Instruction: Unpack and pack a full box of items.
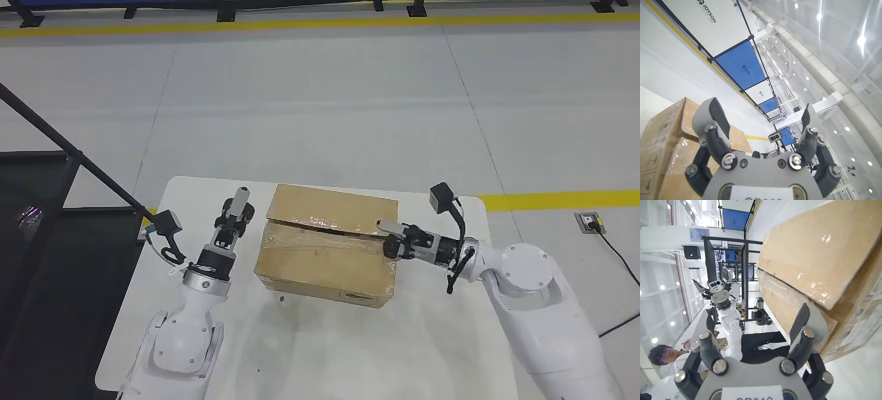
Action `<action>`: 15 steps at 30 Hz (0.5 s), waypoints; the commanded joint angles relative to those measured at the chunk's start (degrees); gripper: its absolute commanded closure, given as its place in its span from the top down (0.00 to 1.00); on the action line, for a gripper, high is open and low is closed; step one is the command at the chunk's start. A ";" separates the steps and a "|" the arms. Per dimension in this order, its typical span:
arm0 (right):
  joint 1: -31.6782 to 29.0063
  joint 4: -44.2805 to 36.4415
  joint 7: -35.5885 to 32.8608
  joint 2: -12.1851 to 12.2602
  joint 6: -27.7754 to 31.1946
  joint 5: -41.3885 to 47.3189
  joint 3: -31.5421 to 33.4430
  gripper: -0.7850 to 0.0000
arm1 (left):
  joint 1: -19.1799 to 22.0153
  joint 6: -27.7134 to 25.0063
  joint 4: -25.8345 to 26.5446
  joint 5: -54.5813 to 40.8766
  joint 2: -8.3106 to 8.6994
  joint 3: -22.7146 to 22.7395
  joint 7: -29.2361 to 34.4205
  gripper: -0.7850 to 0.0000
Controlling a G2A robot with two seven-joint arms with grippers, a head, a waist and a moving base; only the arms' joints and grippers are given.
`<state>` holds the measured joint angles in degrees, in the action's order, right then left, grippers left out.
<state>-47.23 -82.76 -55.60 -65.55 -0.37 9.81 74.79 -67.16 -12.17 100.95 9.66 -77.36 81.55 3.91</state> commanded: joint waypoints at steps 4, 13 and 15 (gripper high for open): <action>-1.14 -1.89 3.16 0.43 -1.50 -4.40 0.35 1.00 | -0.11 -0.34 -0.50 -0.26 0.00 0.12 -0.15 1.00; 0.00 -0.52 3.36 0.50 -6.50 -4.83 -0.82 1.00 | 0.04 -0.61 -1.40 -0.59 -0.01 0.29 -0.26 1.00; 0.31 -0.38 2.86 0.50 -6.78 -4.61 -1.18 1.00 | 0.12 -0.66 -1.52 -0.62 -0.01 0.29 -0.22 1.00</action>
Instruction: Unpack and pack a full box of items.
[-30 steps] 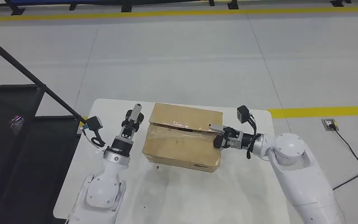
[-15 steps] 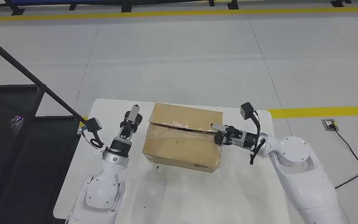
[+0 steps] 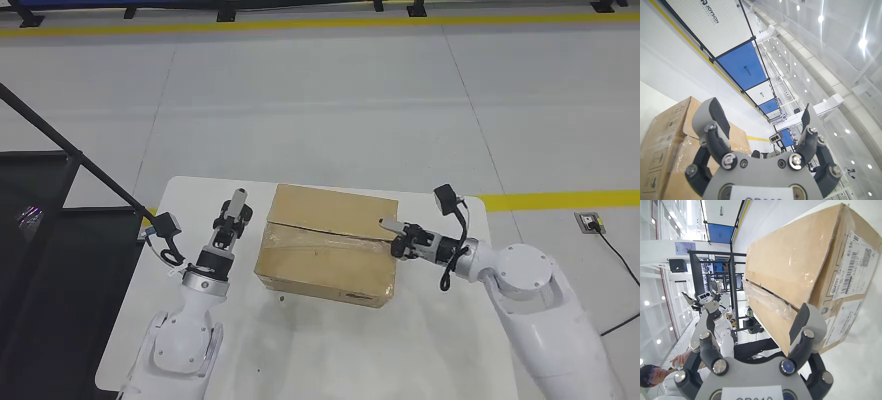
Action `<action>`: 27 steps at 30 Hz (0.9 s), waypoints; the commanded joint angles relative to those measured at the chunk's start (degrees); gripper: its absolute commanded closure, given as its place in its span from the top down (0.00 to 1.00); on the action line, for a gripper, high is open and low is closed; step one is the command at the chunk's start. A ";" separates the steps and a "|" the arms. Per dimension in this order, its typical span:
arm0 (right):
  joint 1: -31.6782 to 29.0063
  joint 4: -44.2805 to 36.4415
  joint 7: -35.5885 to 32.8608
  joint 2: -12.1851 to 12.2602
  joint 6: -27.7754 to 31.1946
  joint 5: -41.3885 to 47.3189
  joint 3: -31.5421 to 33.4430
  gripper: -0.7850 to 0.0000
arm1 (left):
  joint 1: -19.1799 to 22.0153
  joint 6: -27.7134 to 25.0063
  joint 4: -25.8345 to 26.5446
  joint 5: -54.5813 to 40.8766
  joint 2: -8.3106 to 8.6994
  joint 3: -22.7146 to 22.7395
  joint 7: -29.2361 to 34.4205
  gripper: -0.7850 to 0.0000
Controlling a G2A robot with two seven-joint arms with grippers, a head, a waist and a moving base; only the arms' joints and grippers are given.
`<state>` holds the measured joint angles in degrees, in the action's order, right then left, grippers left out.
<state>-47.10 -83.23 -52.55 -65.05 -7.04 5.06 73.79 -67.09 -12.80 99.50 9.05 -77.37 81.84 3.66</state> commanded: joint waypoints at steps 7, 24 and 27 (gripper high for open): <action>1.57 1.30 -0.91 -0.22 -0.13 0.76 -2.20 1.00 | 0.26 -0.03 -0.26 0.01 -0.03 -0.12 -0.03 1.00; 4.49 4.39 -2.83 -0.55 -1.55 4.26 -4.63 1.00 | 0.38 -0.26 -0.59 -0.52 -0.01 0.34 0.02 1.00; 4.90 4.29 -2.70 -0.49 -2.87 2.78 -5.35 1.00 | 0.44 -0.29 -0.64 -0.68 0.00 0.42 0.18 1.00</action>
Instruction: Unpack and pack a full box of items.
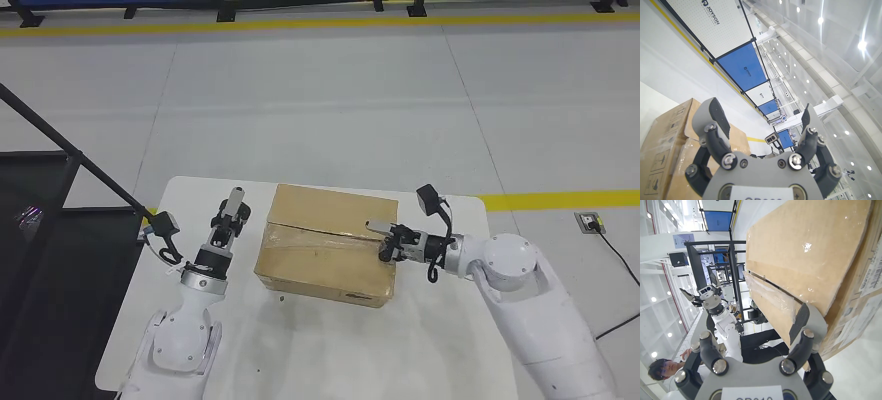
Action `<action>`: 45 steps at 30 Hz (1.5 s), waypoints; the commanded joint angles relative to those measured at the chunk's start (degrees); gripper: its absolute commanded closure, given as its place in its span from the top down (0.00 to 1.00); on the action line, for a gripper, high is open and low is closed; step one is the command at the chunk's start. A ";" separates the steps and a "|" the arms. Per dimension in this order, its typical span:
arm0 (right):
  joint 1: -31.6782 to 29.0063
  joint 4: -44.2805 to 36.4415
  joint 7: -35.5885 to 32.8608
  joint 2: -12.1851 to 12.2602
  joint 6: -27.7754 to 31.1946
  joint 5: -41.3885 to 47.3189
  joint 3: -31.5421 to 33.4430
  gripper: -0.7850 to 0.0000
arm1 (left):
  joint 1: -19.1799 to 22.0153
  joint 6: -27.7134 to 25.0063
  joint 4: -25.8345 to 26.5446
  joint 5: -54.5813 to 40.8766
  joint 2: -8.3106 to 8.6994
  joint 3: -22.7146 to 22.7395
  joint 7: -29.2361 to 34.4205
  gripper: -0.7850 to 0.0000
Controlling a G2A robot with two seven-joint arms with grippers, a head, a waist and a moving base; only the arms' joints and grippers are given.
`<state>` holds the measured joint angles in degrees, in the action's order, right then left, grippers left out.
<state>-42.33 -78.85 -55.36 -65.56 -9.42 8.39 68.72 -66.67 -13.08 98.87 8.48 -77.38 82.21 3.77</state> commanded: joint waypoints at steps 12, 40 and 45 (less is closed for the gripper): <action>1.25 -2.67 -0.09 0.39 -6.28 -7.63 -2.98 0.17 | -0.89 -0.33 1.02 -1.02 0.20 1.56 0.51 1.00; 1.09 -9.26 5.95 0.43 4.13 -8.86 -3.37 0.00 | 0.94 5.80 -9.33 -4.34 1.15 6.25 5.99 1.00; 0.74 -9.90 7.01 0.41 6.52 -8.95 -3.36 0.00 | 2.24 6.63 -13.13 -3.57 1.34 4.97 9.98 1.00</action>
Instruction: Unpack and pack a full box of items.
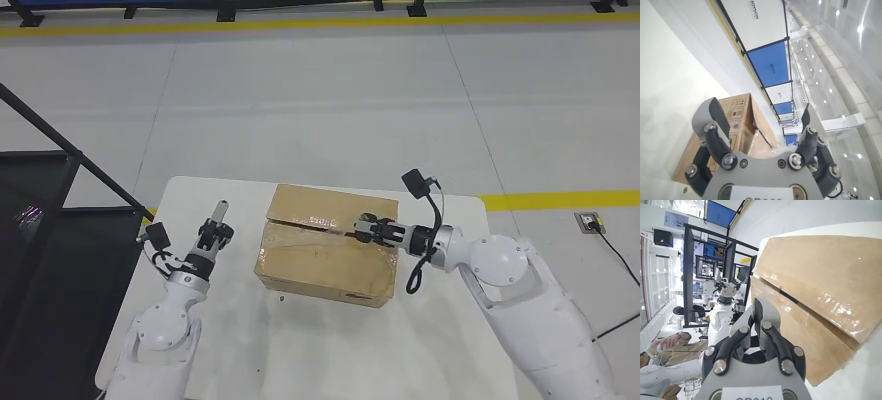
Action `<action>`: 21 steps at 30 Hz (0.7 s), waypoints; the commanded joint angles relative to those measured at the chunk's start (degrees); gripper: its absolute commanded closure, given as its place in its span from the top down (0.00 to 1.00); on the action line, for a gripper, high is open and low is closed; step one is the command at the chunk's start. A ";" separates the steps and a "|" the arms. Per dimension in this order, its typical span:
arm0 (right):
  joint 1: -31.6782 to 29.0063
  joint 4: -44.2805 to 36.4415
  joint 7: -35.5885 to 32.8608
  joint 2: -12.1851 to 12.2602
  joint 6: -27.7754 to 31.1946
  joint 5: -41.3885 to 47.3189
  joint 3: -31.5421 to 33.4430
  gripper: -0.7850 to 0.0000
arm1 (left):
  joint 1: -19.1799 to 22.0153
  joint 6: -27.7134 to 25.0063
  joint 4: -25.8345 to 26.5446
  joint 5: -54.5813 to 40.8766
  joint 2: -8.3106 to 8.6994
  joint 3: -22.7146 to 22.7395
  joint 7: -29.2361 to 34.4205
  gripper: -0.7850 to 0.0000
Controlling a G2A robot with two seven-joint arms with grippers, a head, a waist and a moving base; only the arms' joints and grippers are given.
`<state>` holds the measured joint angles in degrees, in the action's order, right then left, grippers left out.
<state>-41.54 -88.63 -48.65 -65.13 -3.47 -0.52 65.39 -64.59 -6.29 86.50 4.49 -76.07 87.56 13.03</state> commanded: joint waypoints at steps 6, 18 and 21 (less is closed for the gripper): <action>-0.43 -0.56 1.61 -0.12 2.58 0.38 -0.10 0.00 | 0.06 -1.08 -1.98 0.92 0.24 -1.68 4.48 1.00; -1.60 -1.95 3.24 -0.14 8.13 -0.04 -0.05 0.00 | -1.10 -1.61 -1.79 -2.95 0.68 -2.11 10.54 1.00; -2.24 -2.48 3.79 -0.10 9.32 -0.22 0.11 0.00 | -1.35 -2.86 -1.31 -4.85 0.64 -1.77 9.21 1.00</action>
<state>-43.51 -90.93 -45.00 -65.25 5.54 -0.71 65.44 -65.80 -8.34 84.86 0.68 -75.39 85.53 23.24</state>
